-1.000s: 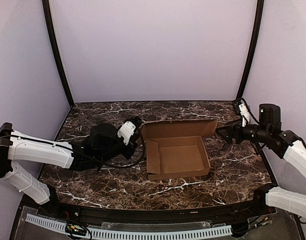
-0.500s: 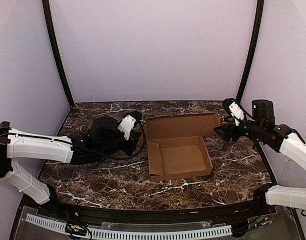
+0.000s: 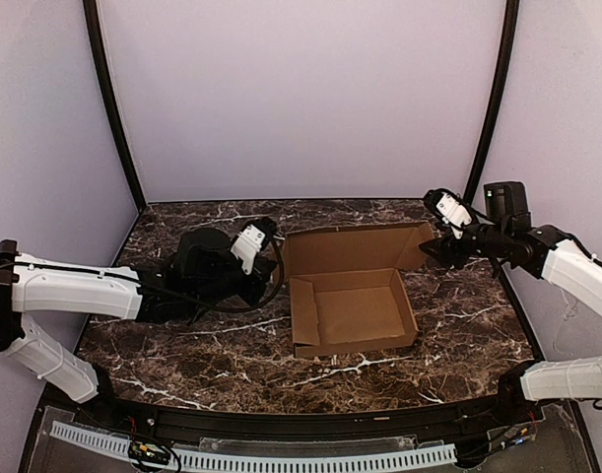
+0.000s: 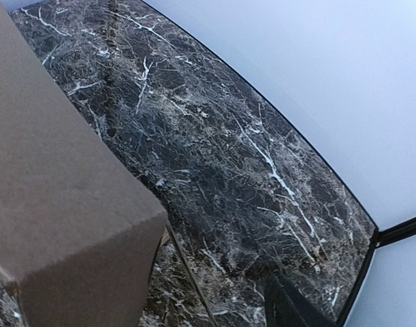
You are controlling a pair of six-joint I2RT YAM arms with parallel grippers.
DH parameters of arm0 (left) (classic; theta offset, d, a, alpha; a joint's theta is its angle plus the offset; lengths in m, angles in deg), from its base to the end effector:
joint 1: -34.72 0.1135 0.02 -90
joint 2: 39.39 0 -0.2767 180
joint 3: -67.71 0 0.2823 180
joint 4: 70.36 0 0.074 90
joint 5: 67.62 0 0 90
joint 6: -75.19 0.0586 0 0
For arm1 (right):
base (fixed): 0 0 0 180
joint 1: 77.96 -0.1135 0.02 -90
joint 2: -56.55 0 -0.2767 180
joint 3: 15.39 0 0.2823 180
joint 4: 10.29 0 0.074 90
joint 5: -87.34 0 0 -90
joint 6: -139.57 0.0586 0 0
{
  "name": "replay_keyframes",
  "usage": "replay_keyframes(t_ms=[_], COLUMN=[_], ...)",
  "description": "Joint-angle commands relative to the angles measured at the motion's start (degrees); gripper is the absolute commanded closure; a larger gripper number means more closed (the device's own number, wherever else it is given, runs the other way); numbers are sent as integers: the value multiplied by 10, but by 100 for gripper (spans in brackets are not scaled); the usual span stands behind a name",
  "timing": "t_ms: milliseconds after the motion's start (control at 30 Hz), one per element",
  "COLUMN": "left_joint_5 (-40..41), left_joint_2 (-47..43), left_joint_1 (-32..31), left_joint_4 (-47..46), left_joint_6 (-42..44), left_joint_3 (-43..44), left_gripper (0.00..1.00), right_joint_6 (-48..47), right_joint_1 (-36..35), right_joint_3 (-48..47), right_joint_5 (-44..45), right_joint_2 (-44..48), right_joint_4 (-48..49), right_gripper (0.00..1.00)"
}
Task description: Fold the paper box
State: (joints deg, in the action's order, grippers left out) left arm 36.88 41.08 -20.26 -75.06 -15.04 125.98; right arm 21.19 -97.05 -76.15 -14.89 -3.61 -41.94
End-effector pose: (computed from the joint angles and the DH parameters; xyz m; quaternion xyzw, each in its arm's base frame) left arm 0.2187 -0.2866 0.2404 0.3016 0.7447 -0.1816 0.5670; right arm 0.2578 0.1023 0.2888 -0.3964 0.7713 0.0528 0.4951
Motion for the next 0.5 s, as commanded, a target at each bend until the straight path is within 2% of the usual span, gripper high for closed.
replay_keyframes(t_ms=[0, 67, 267, 467], left_joint_5=[-18, -20, -29, -40], left_joint_2=[-18, -20, -19, -6], left_joint_1=[9, 11, 21, 21], left_joint_4=[21, 20, 17, 33], left_joint_6=[-2, -4, -26, -44], left_joint_3=[-13, -16, -15, 8], left_gripper=[99, 99, 99, 99], right_joint_6=[2, 20, 62, 97], right_joint_1=[-3, -3, -4, -17], right_joint_3=[-17, -14, 6, 12], right_joint_5=[-38, -45, -67, -74], right_joint_2=[3, 0, 8, 29], right_joint_4=[-24, -26, -14, -7], right_gripper=[44, 53, 72, 81])
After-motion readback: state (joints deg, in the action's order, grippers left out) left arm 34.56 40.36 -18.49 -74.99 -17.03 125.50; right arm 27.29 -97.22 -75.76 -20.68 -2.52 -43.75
